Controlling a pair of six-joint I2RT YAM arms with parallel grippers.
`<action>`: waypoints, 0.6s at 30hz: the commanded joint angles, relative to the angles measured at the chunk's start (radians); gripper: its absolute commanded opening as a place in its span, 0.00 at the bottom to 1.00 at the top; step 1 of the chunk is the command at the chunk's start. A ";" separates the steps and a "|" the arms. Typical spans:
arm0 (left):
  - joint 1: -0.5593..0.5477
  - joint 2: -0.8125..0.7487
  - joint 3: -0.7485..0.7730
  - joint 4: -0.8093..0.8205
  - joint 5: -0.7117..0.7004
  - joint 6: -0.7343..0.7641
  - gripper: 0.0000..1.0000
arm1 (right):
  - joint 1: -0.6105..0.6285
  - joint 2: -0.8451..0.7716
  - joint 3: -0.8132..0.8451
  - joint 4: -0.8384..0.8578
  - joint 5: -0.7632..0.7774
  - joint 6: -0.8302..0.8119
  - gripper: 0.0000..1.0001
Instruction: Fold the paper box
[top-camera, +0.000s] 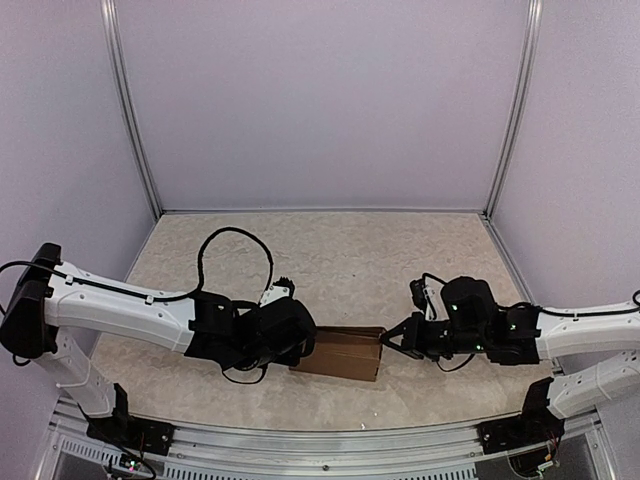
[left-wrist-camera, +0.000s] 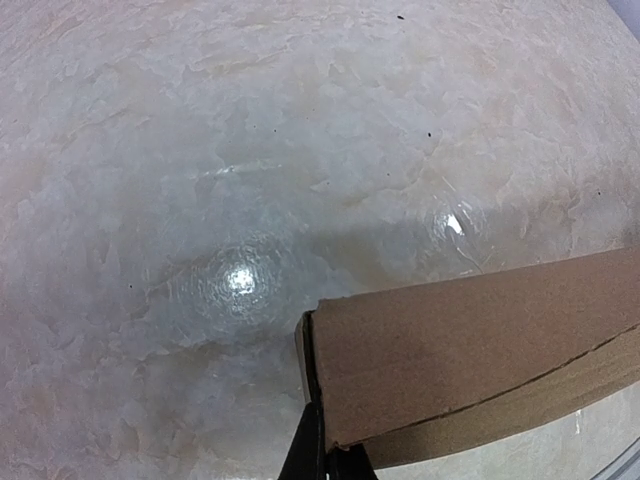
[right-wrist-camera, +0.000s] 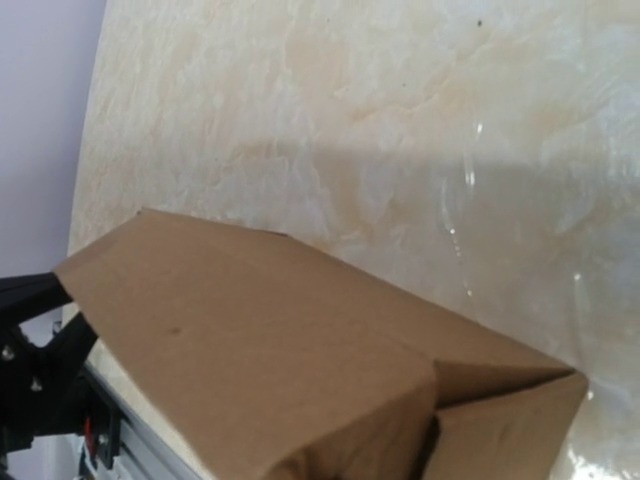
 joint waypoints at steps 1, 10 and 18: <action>-0.002 0.047 -0.028 -0.142 0.075 -0.018 0.00 | 0.037 0.028 -0.042 -0.141 0.086 -0.018 0.00; -0.002 0.044 -0.031 -0.137 0.082 -0.020 0.00 | 0.118 0.066 -0.027 -0.206 0.187 -0.050 0.00; -0.002 0.052 -0.028 -0.133 0.086 -0.028 0.00 | 0.193 0.134 -0.009 -0.225 0.255 -0.052 0.00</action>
